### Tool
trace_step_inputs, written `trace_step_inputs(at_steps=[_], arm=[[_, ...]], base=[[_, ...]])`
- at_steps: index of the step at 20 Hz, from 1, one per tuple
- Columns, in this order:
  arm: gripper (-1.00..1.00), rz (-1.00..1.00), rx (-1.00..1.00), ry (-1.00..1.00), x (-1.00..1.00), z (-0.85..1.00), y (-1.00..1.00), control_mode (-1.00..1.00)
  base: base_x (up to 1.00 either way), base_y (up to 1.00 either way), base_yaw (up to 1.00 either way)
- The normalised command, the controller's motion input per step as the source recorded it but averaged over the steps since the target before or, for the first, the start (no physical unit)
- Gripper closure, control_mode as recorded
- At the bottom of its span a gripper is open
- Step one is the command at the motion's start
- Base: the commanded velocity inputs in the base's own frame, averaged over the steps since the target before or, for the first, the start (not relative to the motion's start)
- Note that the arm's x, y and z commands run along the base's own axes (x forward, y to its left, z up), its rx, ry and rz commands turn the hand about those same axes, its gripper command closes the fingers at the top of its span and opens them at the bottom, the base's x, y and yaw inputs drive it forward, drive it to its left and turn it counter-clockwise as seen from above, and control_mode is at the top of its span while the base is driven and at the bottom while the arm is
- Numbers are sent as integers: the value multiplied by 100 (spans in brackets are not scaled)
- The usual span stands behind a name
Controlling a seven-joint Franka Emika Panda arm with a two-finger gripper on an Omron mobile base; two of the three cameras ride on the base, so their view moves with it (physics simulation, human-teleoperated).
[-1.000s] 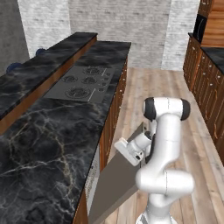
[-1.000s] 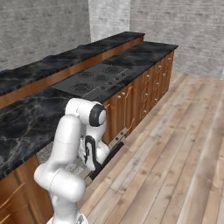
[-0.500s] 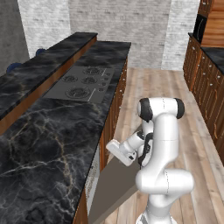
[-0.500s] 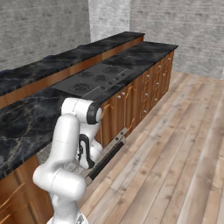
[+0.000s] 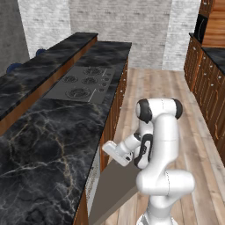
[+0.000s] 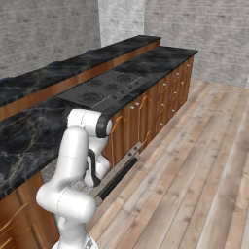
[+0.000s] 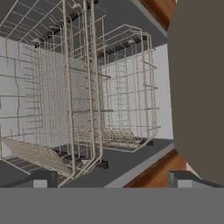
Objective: Open the dishwasher door and pull out the top rack.
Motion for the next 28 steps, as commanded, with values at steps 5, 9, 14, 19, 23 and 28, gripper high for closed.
trace_step_inputs(at_steps=[5, 9, 14, 19, 23, 28], arm=[[-100, 1, 22, -7, 0, -24, 1, -100], [-100, 0, 34, -1, 0, -46, 0, -100], [-100, 0, 36, -1, 0, -34, 0, -100], [-100, 0, 37, -7, 0, -10, 0, -100], [-100, 0, 35, -7, 0, -8, -1, -100], [-100, 0, 35, -6, -9, -4, -11, -100]], base=[[0, 0, 0], [0, 0, 0], [0, 0, 0], [0, 0, 0], [0, 0, 0], [0, 0, 0]])
